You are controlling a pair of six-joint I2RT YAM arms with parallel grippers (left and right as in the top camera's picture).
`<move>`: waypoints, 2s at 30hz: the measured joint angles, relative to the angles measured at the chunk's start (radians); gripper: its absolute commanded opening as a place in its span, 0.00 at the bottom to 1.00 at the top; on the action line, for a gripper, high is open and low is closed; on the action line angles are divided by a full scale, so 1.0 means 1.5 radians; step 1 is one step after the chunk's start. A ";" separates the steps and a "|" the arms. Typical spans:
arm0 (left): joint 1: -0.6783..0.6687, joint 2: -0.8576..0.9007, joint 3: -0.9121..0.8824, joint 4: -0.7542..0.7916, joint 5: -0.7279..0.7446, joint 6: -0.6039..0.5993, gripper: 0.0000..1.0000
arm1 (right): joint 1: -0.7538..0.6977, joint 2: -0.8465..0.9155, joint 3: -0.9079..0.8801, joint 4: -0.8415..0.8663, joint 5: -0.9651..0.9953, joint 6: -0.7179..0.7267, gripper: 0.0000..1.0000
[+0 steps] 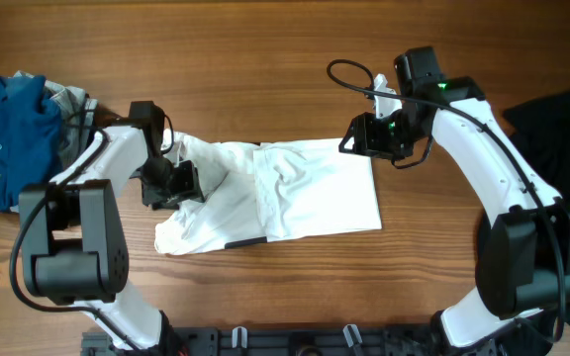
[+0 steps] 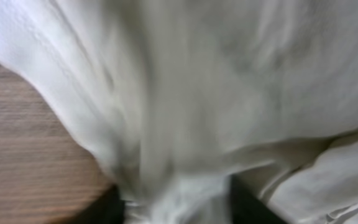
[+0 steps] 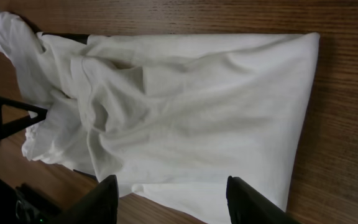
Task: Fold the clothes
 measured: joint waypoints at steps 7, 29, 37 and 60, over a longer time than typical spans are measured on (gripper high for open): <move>0.026 0.026 0.011 -0.050 0.048 0.002 0.04 | 0.000 0.000 0.000 0.000 0.000 0.000 0.52; -0.455 -0.096 0.247 -0.077 -0.005 -0.204 0.05 | -0.161 0.000 0.000 0.001 0.005 0.030 0.56; -0.530 -0.035 0.247 -0.052 -0.023 -0.254 0.56 | -0.161 0.000 0.000 0.000 0.005 0.030 0.59; -0.371 0.022 0.247 0.076 0.166 -0.164 0.09 | -0.161 0.000 0.000 0.001 0.005 0.019 0.60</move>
